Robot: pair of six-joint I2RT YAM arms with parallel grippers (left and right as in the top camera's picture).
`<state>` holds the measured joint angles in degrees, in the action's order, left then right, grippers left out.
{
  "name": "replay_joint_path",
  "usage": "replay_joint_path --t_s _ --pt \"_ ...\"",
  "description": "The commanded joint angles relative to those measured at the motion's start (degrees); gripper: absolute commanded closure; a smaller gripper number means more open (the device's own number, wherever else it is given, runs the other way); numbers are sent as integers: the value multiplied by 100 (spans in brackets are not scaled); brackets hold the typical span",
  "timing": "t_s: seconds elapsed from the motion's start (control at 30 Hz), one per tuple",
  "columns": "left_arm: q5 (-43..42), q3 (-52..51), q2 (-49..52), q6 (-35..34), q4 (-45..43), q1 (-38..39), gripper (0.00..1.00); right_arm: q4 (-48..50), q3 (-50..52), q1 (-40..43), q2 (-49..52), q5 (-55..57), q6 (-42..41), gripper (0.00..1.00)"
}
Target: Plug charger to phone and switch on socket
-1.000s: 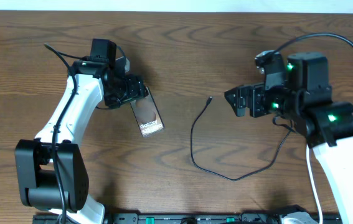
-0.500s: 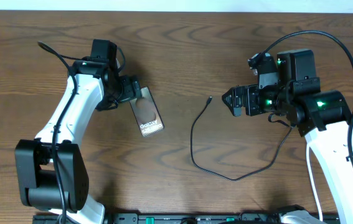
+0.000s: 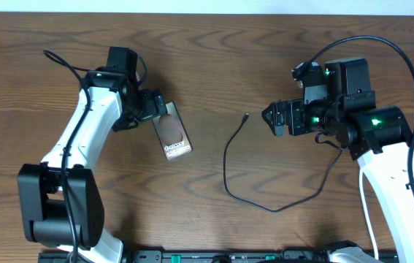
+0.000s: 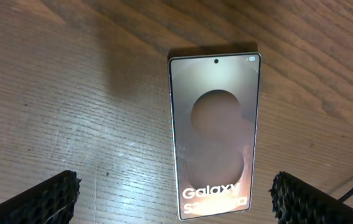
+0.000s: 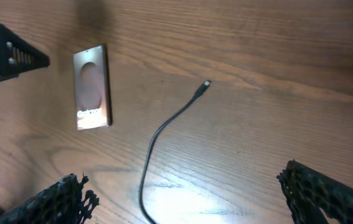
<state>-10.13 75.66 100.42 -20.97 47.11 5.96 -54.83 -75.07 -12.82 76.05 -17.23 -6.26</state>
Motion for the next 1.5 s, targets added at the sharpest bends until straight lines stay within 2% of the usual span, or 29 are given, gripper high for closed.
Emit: replay_joint_path --t_s 0.0,0.13,0.43,0.87,0.93,1.1,1.17,1.27,1.37,1.47 --pt "199 13 -42 -308 39 229 2 -4 -122 9 -7 146 68 1" --pt "778 -90 87 -857 -7 555 2 -9 -122 9 -7 146 55 1" --pt "787 -94 857 -850 -365 1064 2 -9 -122 9 -7 146 55 1" --pt "957 -98 1652 -846 -734 1075 2 -9 -122 9 -4 146 55 1" --pt "955 -109 1655 -680 -730 1073 1 -11 -122 9 -4 146 55 1" --pt "979 -109 1655 581 -737 1073 6 -24 -122 7 -2 146 55 1" --pt "977 -109 1655 717 -732 1073 11 -24 -122 9 -2 146 55 1" --pt "975 -109 1655 494 -667 1073 11 -26 -122 9 -2 146 55 1" --pt "975 -109 1655 -13 -573 1073 11 -28 -122 7 -2 146 55 1" --pt "977 -109 1655 -22 -610 1073 16 -28 -122 2 -2 146 55 1"
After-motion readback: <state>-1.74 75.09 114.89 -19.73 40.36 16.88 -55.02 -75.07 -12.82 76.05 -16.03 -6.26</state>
